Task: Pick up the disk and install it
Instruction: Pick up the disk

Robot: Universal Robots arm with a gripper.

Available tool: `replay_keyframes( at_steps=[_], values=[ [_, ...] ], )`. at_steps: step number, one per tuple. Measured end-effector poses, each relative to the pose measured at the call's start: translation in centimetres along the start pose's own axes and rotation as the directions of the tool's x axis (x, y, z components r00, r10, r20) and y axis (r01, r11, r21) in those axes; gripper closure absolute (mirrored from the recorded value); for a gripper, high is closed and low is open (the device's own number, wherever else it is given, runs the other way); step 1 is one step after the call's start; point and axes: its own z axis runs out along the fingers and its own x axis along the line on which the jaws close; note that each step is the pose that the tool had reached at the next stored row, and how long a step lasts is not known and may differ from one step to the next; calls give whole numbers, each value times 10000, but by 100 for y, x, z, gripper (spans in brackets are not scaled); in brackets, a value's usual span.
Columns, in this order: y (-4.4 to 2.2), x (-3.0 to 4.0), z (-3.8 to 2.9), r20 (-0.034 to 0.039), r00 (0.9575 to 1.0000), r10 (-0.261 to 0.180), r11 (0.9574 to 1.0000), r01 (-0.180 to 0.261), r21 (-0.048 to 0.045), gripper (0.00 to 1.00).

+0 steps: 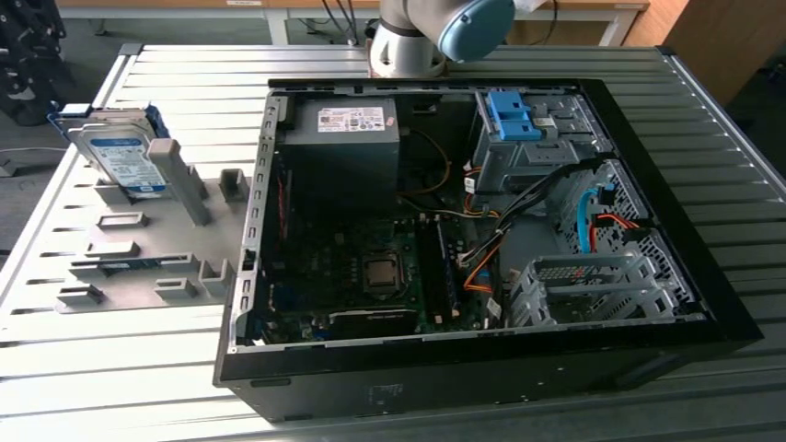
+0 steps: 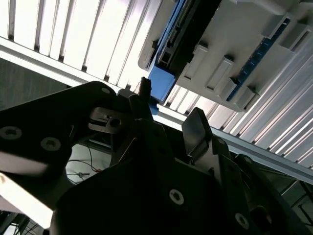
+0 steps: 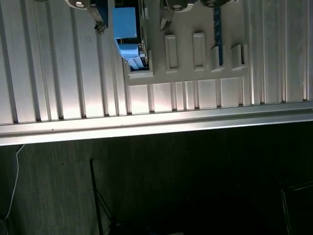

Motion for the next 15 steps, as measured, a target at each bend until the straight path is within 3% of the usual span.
replay_keyframes(
  at_steps=[7, 12, 15],
  values=[
    [-3, -33, 115, -10, 9998, -213, 9998, 213, -7, 47],
    [-8, -33, 188, -67, 9982, -600, 9982, 600, -10, 47],
    [-6, -34, 214, -71, 9976, -693, 9976, 693, 57, 47]
  ],
)
